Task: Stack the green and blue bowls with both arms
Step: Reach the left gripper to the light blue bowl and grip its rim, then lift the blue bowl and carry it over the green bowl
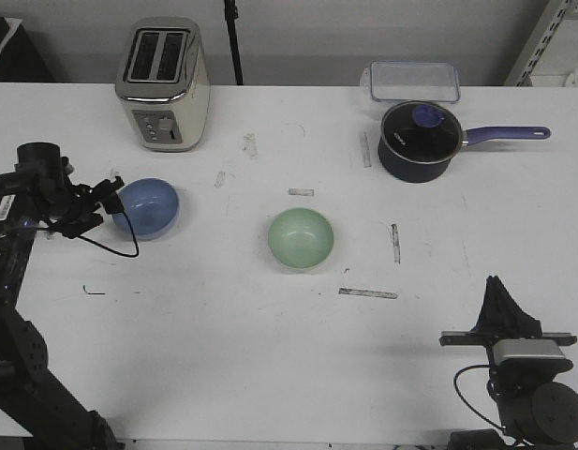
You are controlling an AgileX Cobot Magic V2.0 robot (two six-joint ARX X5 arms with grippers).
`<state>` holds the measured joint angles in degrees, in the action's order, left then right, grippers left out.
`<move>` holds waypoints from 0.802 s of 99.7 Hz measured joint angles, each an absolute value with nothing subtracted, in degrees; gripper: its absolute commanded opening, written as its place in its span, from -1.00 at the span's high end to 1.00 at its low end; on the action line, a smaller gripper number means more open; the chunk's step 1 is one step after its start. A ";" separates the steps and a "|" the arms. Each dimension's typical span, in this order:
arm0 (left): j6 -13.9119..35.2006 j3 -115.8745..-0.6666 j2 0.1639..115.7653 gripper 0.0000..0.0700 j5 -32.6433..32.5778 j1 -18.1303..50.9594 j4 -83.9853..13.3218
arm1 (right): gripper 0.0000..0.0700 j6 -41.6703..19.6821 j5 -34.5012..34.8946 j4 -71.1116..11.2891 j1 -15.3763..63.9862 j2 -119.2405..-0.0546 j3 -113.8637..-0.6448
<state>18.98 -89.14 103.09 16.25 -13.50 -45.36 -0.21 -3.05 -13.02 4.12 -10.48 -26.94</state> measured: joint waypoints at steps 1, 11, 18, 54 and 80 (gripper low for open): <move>18.98 -89.14 103.22 0.05 16.25 -13.39 -45.32 | 0.96 -0.21 -3.05 -12.99 4.12 -10.48 -26.94; 18.98 -89.14 104.92 0.07 16.25 -12.34 -44.66 | 0.96 -0.21 -3.05 -12.99 4.12 -10.48 -26.94; 18.98 -89.14 106.37 0.09 16.23 -11.73 -44.45 | 0.96 -0.21 -3.05 -12.99 4.10 -10.48 -26.94; 19.00 -89.14 108.66 0.99 10.37 -9.74 -44.49 | 0.96 -0.21 -3.05 -12.99 4.12 -10.48 -26.94; 19.18 -89.14 108.66 1.00 13.82 -8.51 -45.93 | 0.96 -0.21 -3.05 -13.02 4.12 -10.48 -26.94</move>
